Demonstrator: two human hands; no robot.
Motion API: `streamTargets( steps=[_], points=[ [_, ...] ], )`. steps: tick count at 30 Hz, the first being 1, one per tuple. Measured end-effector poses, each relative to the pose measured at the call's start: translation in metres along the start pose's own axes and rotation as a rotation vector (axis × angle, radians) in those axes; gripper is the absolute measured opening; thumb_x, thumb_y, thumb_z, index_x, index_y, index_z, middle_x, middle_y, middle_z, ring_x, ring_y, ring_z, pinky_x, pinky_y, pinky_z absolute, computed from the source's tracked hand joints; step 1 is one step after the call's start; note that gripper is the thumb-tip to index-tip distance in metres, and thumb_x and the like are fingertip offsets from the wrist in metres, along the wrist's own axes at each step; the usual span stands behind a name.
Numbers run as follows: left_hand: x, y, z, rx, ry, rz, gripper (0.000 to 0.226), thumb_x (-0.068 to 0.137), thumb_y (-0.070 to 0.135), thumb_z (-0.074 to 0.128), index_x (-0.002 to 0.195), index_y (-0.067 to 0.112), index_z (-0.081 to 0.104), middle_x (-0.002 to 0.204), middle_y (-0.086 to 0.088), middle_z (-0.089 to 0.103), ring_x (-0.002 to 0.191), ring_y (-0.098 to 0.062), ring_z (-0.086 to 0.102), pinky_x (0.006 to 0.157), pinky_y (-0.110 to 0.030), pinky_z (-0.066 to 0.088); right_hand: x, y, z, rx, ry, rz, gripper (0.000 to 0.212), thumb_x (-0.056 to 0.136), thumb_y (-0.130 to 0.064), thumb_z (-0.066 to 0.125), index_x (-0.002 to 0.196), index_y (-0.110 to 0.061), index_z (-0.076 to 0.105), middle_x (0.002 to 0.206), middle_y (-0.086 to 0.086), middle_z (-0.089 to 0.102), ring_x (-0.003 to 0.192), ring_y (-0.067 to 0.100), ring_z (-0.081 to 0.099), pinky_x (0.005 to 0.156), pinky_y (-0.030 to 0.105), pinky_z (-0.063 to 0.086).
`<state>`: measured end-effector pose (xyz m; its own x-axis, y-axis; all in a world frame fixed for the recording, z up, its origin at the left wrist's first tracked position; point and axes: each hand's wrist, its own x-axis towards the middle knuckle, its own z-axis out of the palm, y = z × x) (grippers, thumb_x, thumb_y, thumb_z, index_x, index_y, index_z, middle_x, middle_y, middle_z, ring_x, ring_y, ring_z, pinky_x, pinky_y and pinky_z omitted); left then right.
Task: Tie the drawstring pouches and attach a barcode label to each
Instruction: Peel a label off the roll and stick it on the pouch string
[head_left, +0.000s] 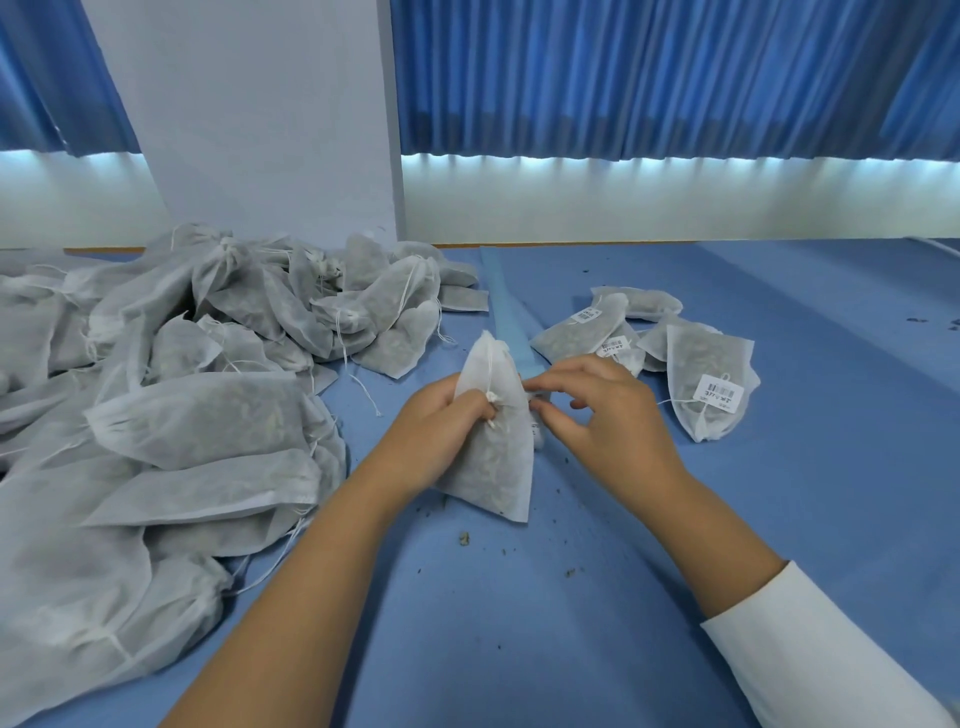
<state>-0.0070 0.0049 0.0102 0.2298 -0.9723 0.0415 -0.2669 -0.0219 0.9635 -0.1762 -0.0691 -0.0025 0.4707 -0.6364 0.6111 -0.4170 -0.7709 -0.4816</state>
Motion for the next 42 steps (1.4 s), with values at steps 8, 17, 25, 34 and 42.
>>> streamTargets(
  steps=[8,17,25,34,42],
  points=[
    [-0.003,0.003,0.000,0.060,-0.001,0.011,0.054,0.072,0.035,0.046,0.113,0.003,0.062,0.108,0.004,0.065,0.115,-0.030,0.059,0.105,-0.049,0.042,-0.002,-0.004,0.003,-0.032,0.064,0.012,0.015,0.084,-0.012,0.076,0.098,-0.017,0.078,0.105,-0.003,0.070,0.096,0.016,0.059,0.081,0.037,0.053],
    [-0.003,0.004,0.000,0.102,0.010,0.017,0.056,0.073,0.037,0.045,0.114,0.002,0.062,0.116,-0.006,0.069,0.116,-0.030,0.058,0.102,-0.045,0.044,-0.004,-0.010,0.003,-0.130,0.112,-0.043,0.012,0.081,-0.010,0.078,0.092,-0.013,0.078,0.090,0.000,0.069,0.089,0.022,0.061,0.075,0.028,0.047],
    [-0.003,0.004,0.000,0.096,0.010,0.019,0.052,0.072,0.037,0.044,0.107,0.003,0.064,0.100,0.005,0.056,0.091,-0.012,0.051,0.083,-0.031,0.037,-0.005,-0.010,0.004,-0.149,0.131,-0.033,0.008,0.079,-0.010,0.079,0.085,-0.016,0.078,0.089,-0.004,0.073,0.088,0.021,0.065,0.077,0.031,0.051],
    [0.001,0.002,-0.008,-0.024,-0.001,-0.105,0.060,0.066,0.038,0.045,0.109,-0.001,0.062,0.107,-0.005,0.065,0.086,-0.010,0.052,0.079,-0.033,0.034,-0.003,-0.005,0.003,-0.132,0.091,-0.007,0.006,0.082,-0.014,0.076,0.086,-0.018,0.075,0.093,-0.005,0.069,0.095,0.018,0.059,0.080,0.023,0.043],
    [0.007,-0.003,-0.009,-0.197,0.128,-0.146,0.020,0.089,0.024,0.053,0.070,0.018,0.047,0.052,0.019,0.050,0.040,0.005,0.041,0.057,-0.029,0.026,-0.002,-0.005,0.006,-0.130,0.034,-0.180,0.030,0.080,-0.014,0.079,0.108,-0.024,0.074,0.098,-0.003,0.064,0.096,0.020,0.056,0.084,0.025,0.042]
  ],
)
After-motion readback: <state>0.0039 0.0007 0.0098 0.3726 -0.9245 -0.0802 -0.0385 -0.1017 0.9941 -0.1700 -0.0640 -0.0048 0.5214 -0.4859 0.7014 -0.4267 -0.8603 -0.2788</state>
